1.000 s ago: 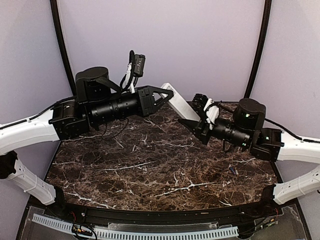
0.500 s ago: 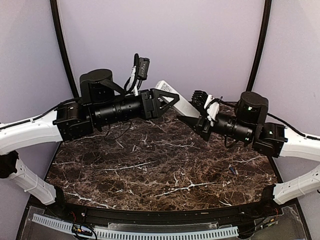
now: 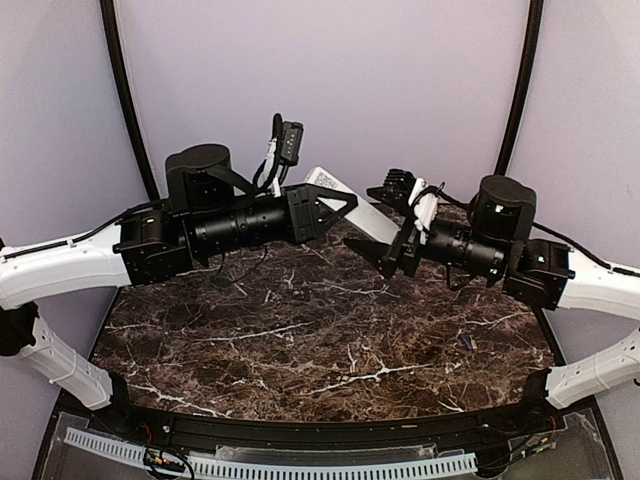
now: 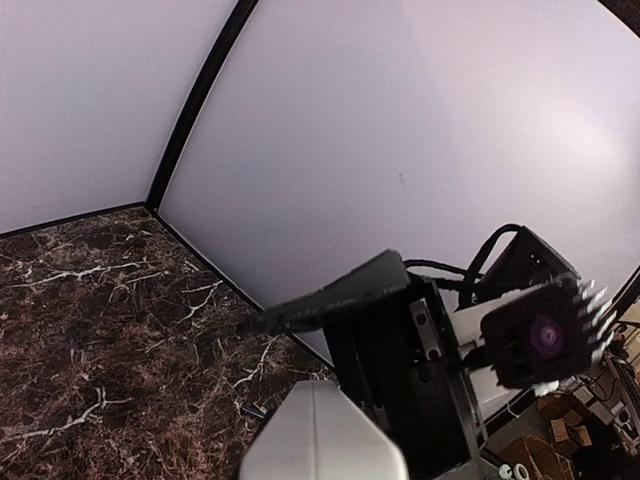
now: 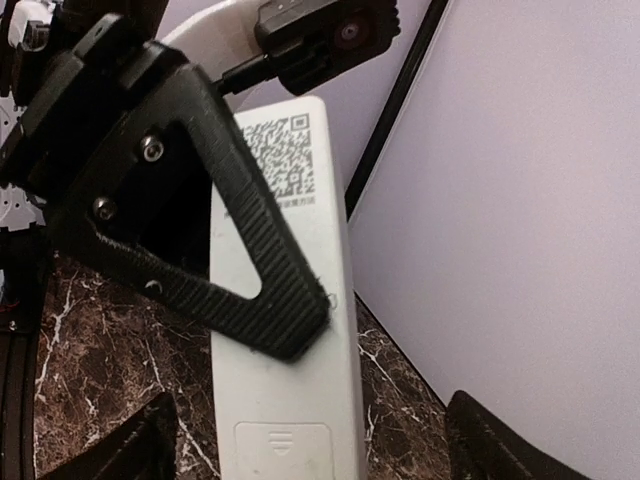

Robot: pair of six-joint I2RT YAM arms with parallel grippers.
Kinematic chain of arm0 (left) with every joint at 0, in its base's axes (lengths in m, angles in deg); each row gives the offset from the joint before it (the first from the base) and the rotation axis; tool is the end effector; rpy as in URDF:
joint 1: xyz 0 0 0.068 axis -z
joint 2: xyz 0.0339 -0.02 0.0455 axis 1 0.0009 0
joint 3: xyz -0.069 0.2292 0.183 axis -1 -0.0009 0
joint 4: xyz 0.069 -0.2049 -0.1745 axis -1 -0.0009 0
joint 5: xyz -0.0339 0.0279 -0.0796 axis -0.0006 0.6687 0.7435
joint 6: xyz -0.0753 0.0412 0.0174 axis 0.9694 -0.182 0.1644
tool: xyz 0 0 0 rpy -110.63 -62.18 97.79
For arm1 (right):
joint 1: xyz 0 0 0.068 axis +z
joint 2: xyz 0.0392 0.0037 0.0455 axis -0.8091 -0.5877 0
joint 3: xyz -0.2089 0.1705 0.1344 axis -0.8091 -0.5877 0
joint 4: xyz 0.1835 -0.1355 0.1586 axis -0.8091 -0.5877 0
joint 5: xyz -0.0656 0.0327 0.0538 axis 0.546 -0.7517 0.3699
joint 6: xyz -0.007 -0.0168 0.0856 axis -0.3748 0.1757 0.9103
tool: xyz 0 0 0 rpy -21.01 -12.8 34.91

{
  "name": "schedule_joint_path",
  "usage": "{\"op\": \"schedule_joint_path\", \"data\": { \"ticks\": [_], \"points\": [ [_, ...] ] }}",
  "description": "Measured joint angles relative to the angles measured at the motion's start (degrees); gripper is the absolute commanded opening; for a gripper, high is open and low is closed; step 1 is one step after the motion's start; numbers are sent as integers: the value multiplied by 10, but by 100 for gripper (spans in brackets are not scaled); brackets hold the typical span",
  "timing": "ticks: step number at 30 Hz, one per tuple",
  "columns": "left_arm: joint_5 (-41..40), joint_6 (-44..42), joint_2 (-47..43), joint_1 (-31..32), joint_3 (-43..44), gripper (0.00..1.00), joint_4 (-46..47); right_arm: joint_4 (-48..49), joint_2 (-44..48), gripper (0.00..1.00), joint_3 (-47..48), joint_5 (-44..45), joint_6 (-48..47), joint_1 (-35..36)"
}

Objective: Load the batteries into the remote control
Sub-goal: Pass from the right arm to the left, then remove the battery cover from the remote control.

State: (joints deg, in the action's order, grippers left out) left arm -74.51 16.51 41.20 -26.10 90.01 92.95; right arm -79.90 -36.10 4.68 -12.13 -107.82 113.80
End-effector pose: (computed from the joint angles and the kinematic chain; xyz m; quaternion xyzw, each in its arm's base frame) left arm 0.1684 -0.3469 0.4514 0.1992 0.6540 -0.5437 0.4867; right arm 0.1545 0.2670 0.3987 -0.4710 0.5241 0.2244 0.6731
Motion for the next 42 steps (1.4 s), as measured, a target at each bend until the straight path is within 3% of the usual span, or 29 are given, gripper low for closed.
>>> {"op": "schedule_joint_path", "data": {
  "ticks": [8,16,21,33,42],
  "points": [
    [-31,-42,-21,-1,-39,0,42,-19,3,99,45,-143,241,-116],
    [-52,-77,-65,0,-64,0,109,88,-22,98,28,-281,484,-146],
    [-51,-80,-66,0,-72,0,133,134,-64,84,29,-320,563,-147],
    [-42,-79,-65,-1,-75,0,142,231,-127,51,50,-396,636,-148],
    [-34,-64,-66,-4,-76,0,148,280,-139,16,62,-440,645,-148]
  ]
}}
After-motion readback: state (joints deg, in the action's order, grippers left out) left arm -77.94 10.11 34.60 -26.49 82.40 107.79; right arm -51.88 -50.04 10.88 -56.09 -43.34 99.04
